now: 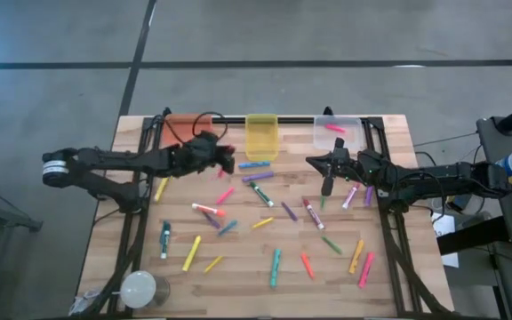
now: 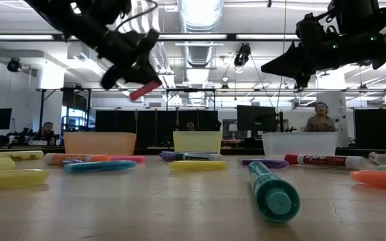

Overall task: Pick & Place Markers
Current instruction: Put the left pink highlighter pen into the yellow bin

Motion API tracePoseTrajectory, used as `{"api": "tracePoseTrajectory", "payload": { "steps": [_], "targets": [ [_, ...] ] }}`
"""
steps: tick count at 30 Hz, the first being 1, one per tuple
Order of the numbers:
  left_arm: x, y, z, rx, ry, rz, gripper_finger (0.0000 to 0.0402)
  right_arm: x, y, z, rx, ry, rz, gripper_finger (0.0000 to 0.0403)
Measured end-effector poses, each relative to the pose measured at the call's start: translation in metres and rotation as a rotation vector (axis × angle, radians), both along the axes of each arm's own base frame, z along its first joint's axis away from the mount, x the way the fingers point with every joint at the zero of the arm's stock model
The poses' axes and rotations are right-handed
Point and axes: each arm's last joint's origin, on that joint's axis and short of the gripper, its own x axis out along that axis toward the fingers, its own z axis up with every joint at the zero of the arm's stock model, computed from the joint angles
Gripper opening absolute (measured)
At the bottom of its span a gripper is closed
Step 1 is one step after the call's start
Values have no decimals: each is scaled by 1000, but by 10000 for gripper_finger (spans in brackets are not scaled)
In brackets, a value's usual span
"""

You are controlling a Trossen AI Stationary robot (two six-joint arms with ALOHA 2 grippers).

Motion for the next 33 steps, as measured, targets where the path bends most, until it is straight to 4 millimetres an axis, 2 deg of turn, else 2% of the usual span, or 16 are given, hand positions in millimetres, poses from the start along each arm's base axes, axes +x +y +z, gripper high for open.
{"api": "tracePoseTrajectory", "payload": {
  "steps": [4,8,15,20,26,33],
  "targets": [
    [16,7,9,27,-188,-31,59,0,0,0,0,0,0,8],
    [34,25,1,19,-250,15,58,0,0,0,-4,1,0,8],
    [76,71,-15,2,-239,58,58,0,0,0,-11,4,0,8],
    [99,95,-34,-14,-199,87,58,0,0,0,-11,4,-1,8],
    [105,113,-55,-45,-159,130,58,0,0,0,-11,5,-2,8],
    [101,120,-81,-86,-80,158,58,0,0,-1,-14,6,-2,8]
  ]
}}
